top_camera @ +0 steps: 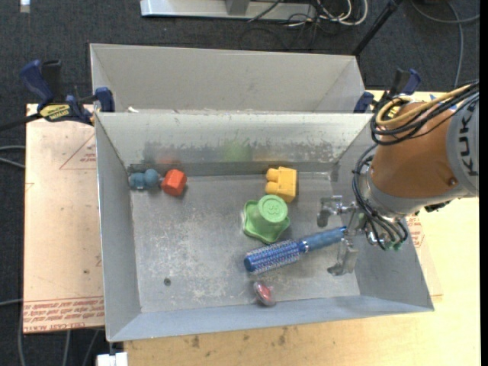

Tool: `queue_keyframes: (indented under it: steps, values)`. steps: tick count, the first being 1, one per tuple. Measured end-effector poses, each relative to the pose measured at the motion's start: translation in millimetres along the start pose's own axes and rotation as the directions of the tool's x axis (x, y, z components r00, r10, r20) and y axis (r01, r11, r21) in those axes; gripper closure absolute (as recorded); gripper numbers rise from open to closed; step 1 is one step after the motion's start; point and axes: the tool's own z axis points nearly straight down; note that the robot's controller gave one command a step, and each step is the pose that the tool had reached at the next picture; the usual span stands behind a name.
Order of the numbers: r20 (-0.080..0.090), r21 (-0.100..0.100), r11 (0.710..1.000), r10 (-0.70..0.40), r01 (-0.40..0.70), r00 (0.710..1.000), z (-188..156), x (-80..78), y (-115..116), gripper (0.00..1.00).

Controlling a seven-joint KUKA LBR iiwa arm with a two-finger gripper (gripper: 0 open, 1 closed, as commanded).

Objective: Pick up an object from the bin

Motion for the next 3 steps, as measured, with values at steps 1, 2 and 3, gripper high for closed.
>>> queue_keyframes:
  steps: [1, 2, 3]
  values:
    - [0.004, 0.0, 0.997, -0.08, 0.08, 0.997, 79.8, -38.4, -0.4, 0.0]
    - [0.008, 0.002, 0.997, -0.081, 0.081, 0.997, 75.5, -39.5, -0.9, 1.0]
    - [0.017, 0.004, 0.989, -0.146, 0.146, 0.989, -62.5, -29.2, 16.6, 1.0]
